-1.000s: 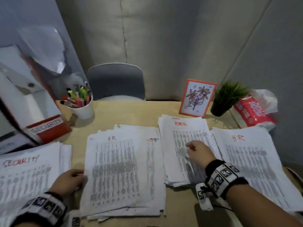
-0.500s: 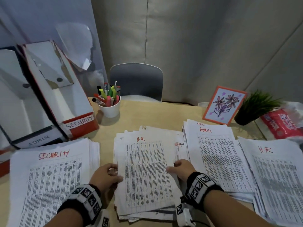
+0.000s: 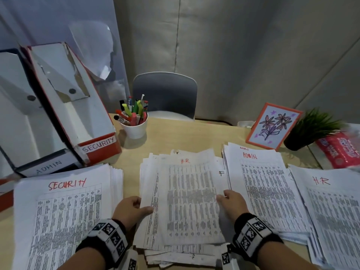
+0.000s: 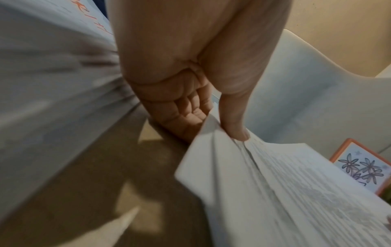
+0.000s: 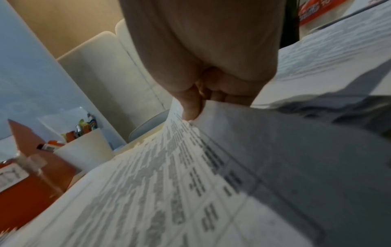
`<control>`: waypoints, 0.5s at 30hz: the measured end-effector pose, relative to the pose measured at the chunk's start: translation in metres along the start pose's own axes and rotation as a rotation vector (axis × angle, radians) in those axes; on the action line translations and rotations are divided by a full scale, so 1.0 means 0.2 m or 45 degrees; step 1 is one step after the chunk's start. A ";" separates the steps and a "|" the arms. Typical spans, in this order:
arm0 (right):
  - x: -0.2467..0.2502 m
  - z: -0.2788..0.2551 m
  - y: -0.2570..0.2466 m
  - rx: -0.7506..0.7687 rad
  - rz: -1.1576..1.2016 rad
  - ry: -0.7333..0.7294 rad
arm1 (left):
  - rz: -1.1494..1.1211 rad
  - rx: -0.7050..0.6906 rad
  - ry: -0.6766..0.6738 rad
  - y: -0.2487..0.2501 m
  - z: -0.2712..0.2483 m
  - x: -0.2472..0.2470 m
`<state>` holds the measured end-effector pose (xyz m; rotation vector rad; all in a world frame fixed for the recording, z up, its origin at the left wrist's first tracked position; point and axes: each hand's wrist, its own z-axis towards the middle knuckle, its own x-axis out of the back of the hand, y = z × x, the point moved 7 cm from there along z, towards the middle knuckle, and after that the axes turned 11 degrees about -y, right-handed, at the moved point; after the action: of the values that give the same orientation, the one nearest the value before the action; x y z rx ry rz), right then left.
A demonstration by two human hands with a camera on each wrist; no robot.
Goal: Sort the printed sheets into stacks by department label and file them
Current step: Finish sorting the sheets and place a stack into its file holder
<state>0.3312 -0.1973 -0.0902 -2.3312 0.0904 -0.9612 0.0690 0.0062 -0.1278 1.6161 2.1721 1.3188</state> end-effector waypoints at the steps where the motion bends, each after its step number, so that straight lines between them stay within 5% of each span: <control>1: 0.04 0.00 0.02 -0.006 0.034 0.059 | 0.012 0.011 0.005 -0.01 0.00 0.01; 7: 0.22 0.00 0.23 -0.151 0.385 0.268 | -0.064 0.027 -0.051 -0.04 0.01 0.02; 15: 0.19 -0.04 0.22 -0.165 0.398 0.168 | -0.189 -0.060 -0.081 0.01 -0.03 0.03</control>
<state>0.3607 -0.2476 -0.0867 -2.2762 0.5684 -0.9712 0.0637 0.0075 -0.1204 1.4294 2.1597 1.2496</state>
